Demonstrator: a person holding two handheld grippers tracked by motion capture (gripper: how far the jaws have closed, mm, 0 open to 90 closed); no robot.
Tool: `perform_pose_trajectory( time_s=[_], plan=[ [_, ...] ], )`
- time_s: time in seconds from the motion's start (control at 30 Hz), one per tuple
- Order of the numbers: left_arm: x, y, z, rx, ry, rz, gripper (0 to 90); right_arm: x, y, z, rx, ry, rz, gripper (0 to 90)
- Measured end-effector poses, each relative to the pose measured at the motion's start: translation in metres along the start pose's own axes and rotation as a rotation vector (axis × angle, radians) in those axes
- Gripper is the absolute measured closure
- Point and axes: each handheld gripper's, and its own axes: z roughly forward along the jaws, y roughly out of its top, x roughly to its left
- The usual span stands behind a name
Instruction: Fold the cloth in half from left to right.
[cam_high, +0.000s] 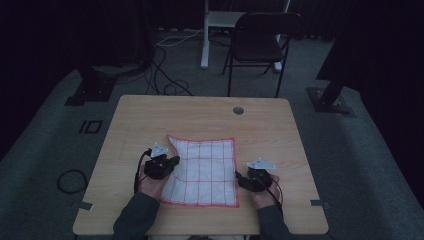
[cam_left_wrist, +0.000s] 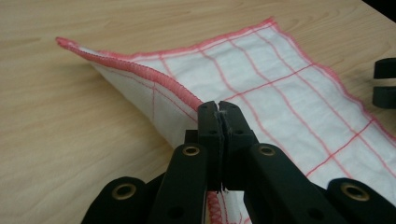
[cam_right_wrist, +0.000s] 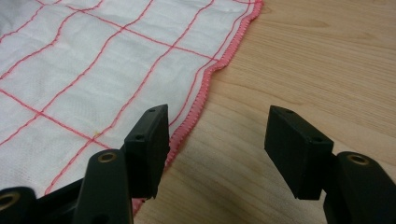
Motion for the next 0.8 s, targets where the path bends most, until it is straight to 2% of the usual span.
perform_pose_trajectory(
  time_s=[0.2,0.27,0.4,0.5,0.8],
  plan=[
    [-0.006,0.008,0.002,-0.007,-0.013,0.015,89.2,0.0,0.0,0.0,0.0,-0.001,0.0,40.1],
    [-0.014,0.014,0.004,-0.011,-0.035,0.029,89.1,0.0,0.0,0.0,0.0,0.0,0.0,40.1],
    [-0.017,0.016,0.006,-0.009,-0.044,0.037,89.2,0.0,0.0,0.0,0.0,0.0,-0.001,40.1],
    [-0.026,0.021,0.012,-0.005,-0.061,0.052,89.2,-0.001,0.0,0.0,0.0,-0.001,0.0,40.1],
    [-0.038,0.028,0.022,0.008,-0.082,0.075,89.3,-0.001,0.0,0.0,-0.001,0.0,0.0,40.1]
  ],
)
